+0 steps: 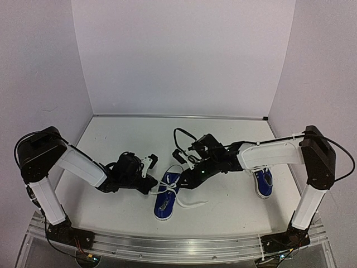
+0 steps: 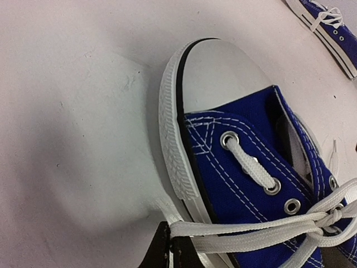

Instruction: Tie the shoes

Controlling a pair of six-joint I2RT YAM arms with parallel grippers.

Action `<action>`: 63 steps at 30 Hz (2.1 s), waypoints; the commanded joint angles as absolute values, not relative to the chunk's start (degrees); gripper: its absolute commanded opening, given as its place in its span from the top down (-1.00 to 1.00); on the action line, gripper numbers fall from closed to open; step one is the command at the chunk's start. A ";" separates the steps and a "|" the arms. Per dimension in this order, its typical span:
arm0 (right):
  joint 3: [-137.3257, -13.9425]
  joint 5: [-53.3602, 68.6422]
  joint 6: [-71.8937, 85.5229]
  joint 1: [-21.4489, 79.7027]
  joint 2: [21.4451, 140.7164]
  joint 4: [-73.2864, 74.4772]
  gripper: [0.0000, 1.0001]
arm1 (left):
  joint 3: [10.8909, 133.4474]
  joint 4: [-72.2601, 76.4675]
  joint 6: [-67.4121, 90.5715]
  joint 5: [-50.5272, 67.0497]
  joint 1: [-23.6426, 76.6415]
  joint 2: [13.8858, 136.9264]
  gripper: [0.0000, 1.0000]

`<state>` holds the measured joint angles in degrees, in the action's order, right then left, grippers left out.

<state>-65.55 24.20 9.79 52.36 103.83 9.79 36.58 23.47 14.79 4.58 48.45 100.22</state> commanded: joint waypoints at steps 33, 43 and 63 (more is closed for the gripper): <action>-87.52 24.99 -8.25 54.28 115.92 31.27 0.51 | 37.35 23.82 13.71 5.89 48.60 98.52 0.91; -89.84 23.80 -7.99 54.29 117.11 32.06 0.53 | 37.27 24.17 13.80 5.91 48.61 98.62 0.91; -90.12 17.53 -12.23 57.64 117.52 35.26 0.99 | 36.84 24.66 14.38 5.88 48.60 98.53 0.91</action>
